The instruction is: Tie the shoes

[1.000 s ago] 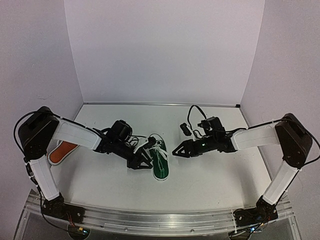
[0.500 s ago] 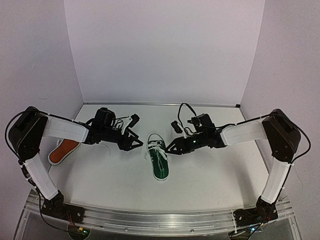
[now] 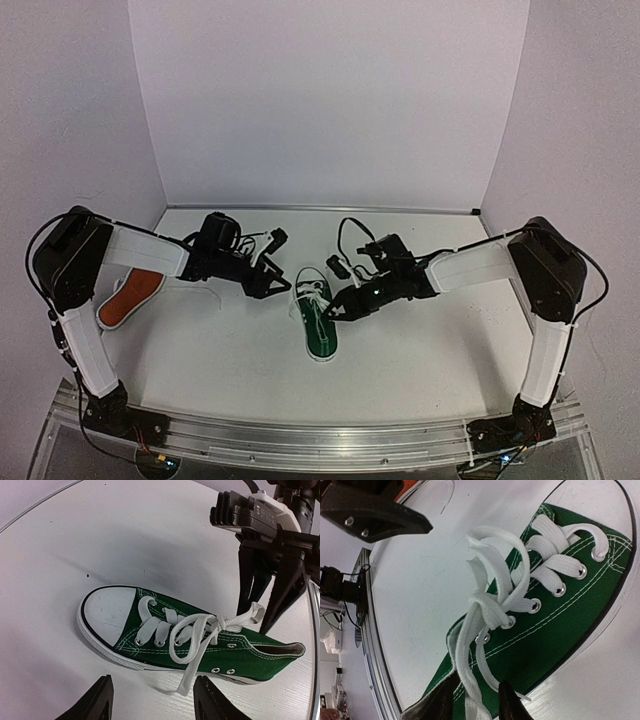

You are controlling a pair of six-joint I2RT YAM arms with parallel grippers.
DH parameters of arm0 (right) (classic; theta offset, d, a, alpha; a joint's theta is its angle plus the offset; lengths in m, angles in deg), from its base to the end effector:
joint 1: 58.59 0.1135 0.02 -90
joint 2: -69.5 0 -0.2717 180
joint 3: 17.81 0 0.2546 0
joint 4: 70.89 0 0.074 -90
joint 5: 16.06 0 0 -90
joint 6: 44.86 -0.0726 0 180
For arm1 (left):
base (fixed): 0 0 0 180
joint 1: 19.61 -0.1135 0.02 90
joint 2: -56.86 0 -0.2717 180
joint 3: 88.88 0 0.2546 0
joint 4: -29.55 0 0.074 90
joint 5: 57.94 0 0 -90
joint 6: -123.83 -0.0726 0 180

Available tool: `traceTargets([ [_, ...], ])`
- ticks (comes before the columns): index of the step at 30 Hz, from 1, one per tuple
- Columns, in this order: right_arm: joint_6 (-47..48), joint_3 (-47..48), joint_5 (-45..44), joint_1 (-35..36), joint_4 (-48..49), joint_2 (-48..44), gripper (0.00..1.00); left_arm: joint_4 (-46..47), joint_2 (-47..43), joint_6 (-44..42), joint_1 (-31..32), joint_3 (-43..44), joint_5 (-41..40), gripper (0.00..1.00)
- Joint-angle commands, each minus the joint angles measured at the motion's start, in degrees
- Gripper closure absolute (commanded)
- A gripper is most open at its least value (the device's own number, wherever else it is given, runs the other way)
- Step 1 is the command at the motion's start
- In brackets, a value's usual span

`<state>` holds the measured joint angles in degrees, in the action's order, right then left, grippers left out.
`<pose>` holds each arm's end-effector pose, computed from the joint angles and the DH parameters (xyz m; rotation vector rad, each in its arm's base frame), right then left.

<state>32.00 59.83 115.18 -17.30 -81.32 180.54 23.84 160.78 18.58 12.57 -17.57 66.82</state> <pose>0.2862 0.3150 0.1379 -0.9711 2.2673 1.2896 0.3205 -0.2506 0.1571 1.1911 1.8816 -0.8386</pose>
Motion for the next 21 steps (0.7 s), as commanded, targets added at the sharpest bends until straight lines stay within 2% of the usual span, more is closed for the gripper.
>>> traceTargets([
  [1,1.46,2.31,-0.9,0.28,-1.88,-0.03,0.86,-4.51,1.39,-6.74,-0.23,3.6,-0.28,0.43],
  [10,1.11,3.67,-2.48,0.28,-3.19,0.56,1.0,-4.29,2.4,-14.56,0.44,3.93,-3.99,0.43],
  [21,0.79,3.99,-4.11,0.27,-5.34,1.28,1.0,-6.25,7.04,-20.18,4.85,8.45,-9.6,0.42],
])
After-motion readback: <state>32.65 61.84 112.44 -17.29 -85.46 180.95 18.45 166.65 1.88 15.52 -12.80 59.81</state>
